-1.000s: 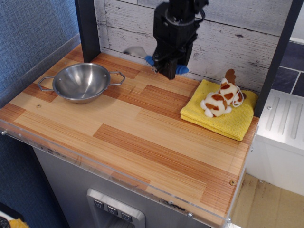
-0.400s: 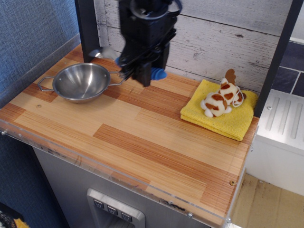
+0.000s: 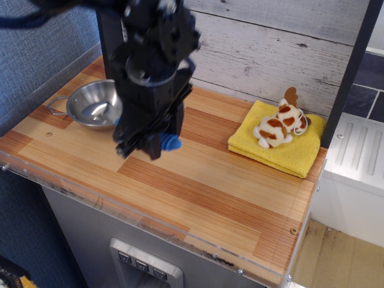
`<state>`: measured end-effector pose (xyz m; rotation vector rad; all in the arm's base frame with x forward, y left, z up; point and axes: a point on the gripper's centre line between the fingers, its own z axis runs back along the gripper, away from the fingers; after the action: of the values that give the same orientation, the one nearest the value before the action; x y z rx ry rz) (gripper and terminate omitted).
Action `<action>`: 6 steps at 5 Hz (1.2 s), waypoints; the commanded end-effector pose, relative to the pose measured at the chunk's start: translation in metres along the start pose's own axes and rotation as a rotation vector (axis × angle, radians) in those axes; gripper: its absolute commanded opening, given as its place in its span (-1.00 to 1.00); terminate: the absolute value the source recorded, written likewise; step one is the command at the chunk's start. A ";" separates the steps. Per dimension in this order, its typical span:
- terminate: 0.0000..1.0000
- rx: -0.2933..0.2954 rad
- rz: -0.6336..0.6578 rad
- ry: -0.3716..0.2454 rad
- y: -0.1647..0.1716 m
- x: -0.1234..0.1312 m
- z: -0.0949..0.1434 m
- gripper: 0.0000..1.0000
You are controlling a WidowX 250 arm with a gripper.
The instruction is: Move the stirring spoon at end of the table.
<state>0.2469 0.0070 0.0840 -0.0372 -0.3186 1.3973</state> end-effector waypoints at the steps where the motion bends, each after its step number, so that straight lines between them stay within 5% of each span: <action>1: -1.00 0.008 0.004 0.008 0.002 -0.013 -0.033 -1.00; 4: -1.00 0.017 0.086 0.081 0.001 -0.023 -0.069 -1.00; 5: -1.00 0.056 0.144 0.085 0.005 -0.021 -0.068 1.00; 6: -1.00 0.059 0.135 0.097 0.001 -0.021 -0.068 1.00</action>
<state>0.2569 -0.0014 0.0085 -0.0680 -0.1778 1.5324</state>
